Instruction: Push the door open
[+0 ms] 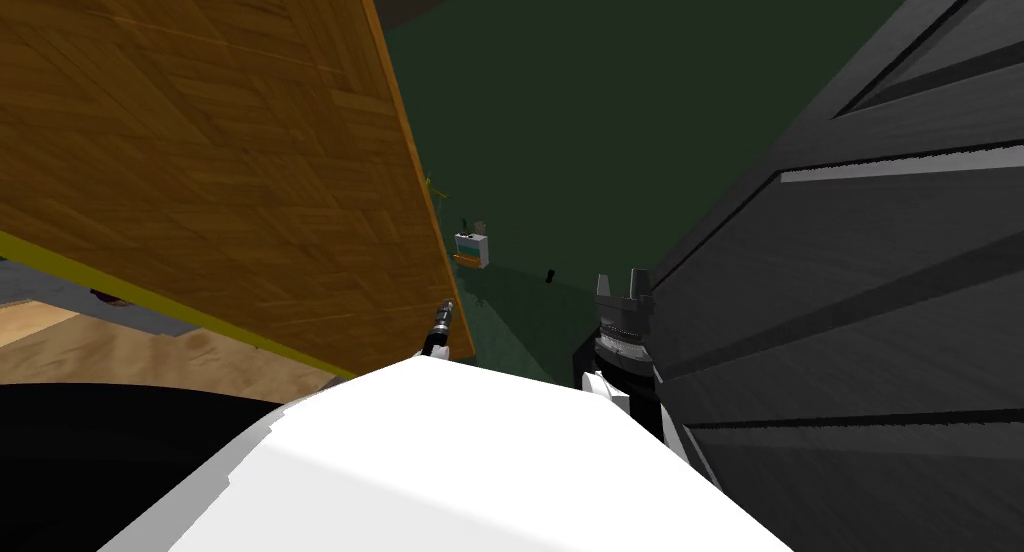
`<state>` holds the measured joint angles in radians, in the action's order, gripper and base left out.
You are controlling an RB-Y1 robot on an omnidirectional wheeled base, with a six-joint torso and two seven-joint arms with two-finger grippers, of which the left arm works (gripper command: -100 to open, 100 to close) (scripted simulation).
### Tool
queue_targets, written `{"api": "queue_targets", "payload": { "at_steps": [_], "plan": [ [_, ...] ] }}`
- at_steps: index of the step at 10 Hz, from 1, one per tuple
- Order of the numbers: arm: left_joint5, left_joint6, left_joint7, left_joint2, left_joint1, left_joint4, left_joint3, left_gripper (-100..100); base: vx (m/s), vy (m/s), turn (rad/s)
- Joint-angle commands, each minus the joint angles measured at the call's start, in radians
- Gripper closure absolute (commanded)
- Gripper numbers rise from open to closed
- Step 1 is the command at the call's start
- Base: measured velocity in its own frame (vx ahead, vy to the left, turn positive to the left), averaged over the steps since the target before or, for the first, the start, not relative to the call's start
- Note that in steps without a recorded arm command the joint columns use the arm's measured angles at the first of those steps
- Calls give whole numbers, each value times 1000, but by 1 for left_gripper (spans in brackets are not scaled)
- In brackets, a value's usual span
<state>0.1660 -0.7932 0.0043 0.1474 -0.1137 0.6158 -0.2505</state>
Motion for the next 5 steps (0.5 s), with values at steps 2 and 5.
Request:
{"api": "queue_targets", "payload": {
  "at_steps": [2,5],
  "plan": [
    [10,1,-7,4,2,3,-17,100,100,-18,33],
    [22,-1,-15,7,4,1,-39,100,184,-3,39]
  ]
}}
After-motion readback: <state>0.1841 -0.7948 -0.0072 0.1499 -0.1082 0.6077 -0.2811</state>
